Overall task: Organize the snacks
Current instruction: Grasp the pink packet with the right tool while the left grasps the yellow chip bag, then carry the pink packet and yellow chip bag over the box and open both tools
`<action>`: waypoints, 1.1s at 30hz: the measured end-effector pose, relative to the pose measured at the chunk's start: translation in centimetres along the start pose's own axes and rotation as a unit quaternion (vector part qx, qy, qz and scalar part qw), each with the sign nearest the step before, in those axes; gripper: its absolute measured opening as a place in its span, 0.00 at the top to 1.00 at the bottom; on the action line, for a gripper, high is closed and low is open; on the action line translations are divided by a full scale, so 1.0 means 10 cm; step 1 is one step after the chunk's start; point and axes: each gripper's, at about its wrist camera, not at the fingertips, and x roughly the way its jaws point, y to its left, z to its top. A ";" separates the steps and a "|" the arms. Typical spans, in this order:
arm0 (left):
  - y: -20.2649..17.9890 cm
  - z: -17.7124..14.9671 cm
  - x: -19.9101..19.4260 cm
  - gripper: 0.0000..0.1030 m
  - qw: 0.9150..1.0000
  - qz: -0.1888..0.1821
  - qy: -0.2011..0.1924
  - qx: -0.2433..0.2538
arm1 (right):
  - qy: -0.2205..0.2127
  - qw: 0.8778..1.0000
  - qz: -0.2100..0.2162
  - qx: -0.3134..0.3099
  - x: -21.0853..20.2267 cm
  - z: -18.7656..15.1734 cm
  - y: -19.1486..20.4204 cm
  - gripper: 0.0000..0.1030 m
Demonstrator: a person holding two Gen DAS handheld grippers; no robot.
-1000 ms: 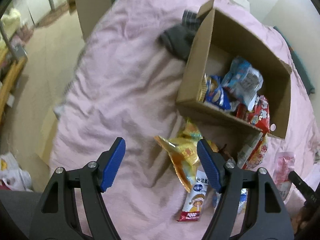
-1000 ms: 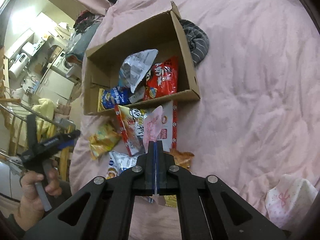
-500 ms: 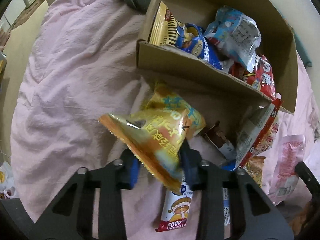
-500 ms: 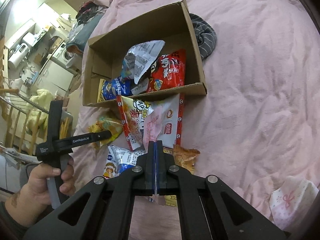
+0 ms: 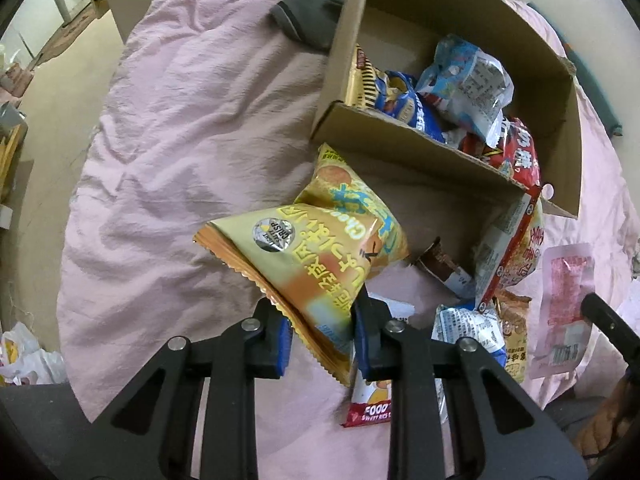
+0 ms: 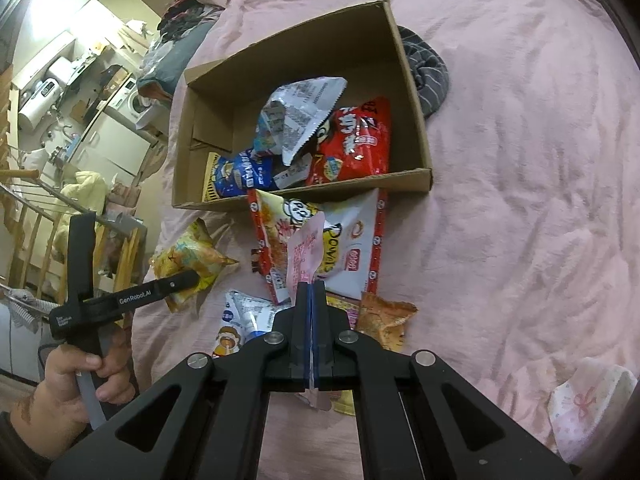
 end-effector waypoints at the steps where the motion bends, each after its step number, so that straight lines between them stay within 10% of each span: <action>1: -0.01 -0.03 -0.01 0.79 1.000 0.004 -0.002 0.001 | 0.000 1.000 0.003 -0.002 0.00 0.01 0.02 1.00; 13: 0.24 -0.20 -0.25 0.80 0.999 0.031 -0.023 -0.023 | -0.019 0.999 0.043 -0.008 -0.10 0.08 0.23 1.00; 33: -0.42 0.43 -1.25 0.80 0.970 0.065 -0.215 0.089 | -0.155 0.986 0.036 0.054 -0.60 0.56 -0.03 1.00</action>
